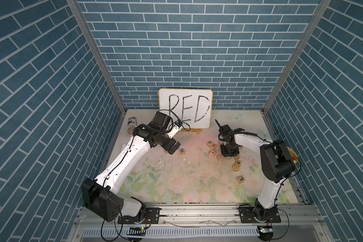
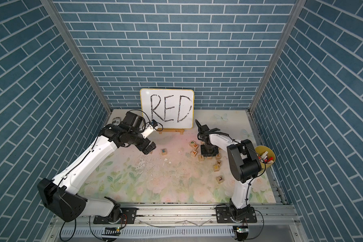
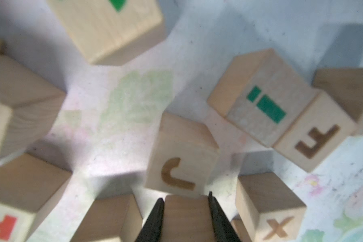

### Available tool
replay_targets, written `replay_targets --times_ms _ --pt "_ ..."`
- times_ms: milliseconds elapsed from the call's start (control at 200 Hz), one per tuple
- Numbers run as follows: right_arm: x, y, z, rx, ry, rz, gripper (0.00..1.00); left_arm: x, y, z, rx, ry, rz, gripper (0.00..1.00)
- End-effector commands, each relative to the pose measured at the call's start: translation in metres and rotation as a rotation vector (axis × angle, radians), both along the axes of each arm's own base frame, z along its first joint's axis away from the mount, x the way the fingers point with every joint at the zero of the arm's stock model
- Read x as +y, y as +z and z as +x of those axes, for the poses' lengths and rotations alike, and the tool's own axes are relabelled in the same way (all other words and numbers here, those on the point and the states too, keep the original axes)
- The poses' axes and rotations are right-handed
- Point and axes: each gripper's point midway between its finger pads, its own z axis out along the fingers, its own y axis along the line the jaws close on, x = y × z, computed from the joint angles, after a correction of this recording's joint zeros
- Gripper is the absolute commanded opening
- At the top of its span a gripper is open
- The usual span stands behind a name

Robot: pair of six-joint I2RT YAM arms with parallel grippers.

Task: Assemble the uppercase word "red" with letter blocks
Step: Pick up the letter block from the center of the board, then place the letter block at the center of the board.

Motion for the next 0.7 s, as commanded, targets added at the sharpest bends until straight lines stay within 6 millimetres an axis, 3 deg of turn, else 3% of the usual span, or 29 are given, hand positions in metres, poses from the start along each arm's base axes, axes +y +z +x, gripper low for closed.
replay_targets --times_ms 0,120,295,470,695 --pt "-0.001 0.024 -0.003 -0.016 -0.042 0.019 0.17 0.008 0.014 0.002 -0.051 0.01 0.032 0.99" --pt "0.004 0.041 -0.002 -0.044 -0.052 0.057 0.17 0.009 0.023 0.003 -0.079 0.016 0.025 0.99" --pt "0.023 0.067 -0.001 -0.079 -0.043 0.137 0.18 0.012 0.014 0.003 -0.05 0.037 0.022 0.99" --pt "0.068 0.075 0.0 -0.083 0.037 0.172 0.18 0.024 0.013 0.004 -0.034 0.083 0.001 0.99" --pt "0.13 0.062 0.005 -0.053 0.13 0.215 0.19 0.031 0.016 -0.003 -0.023 0.109 -0.02 0.99"
